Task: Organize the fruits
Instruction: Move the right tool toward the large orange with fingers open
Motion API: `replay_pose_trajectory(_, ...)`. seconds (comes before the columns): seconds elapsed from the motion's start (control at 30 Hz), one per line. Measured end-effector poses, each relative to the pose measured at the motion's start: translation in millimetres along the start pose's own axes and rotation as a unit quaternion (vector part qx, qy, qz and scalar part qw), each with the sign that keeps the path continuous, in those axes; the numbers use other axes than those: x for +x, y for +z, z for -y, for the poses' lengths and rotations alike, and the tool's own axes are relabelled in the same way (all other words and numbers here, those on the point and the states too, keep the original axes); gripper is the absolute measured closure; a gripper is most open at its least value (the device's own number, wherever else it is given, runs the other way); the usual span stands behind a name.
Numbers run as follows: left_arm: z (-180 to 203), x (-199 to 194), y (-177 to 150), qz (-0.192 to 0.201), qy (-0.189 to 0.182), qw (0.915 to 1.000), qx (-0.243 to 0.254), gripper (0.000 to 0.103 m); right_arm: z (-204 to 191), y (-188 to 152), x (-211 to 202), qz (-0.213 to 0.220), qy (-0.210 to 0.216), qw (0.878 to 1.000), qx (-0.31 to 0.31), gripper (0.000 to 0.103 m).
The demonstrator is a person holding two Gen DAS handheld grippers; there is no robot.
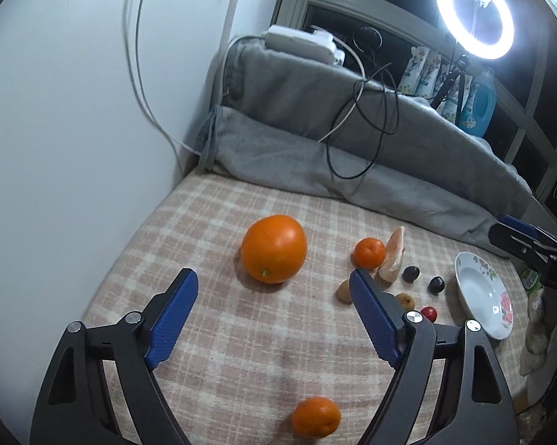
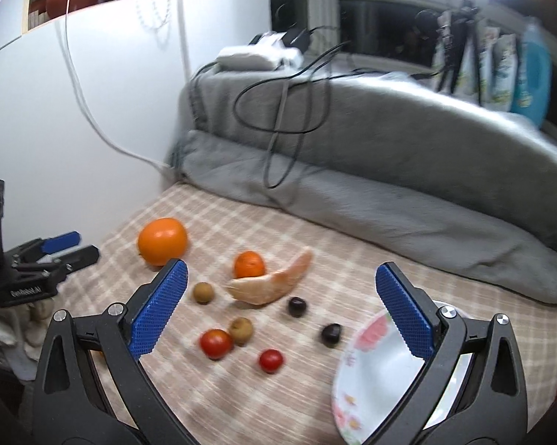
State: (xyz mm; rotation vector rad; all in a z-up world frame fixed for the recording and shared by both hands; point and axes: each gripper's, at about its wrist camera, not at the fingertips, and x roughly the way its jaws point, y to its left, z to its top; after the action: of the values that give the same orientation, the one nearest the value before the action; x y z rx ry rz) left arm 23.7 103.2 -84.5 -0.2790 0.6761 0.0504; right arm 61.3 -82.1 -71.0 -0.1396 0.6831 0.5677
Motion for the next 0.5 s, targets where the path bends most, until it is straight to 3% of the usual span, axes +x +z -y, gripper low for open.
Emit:
replay_pose_trajectory(0.27,-11.5,17.3,-0.6,-0.019,-0.013,0.9997,-0.013,0.026,-17.1,18.6,49.0,-0.051,0.074,0.996,0.014,0.003)
replay_pose_trajectory(0.5,-19.0,36.5,-2.0,-0.038,-0.031,0.9985,-0.024,0.032,-34.3,28.3,92.5,-0.111,0.144,0.982,0.046,0.010)
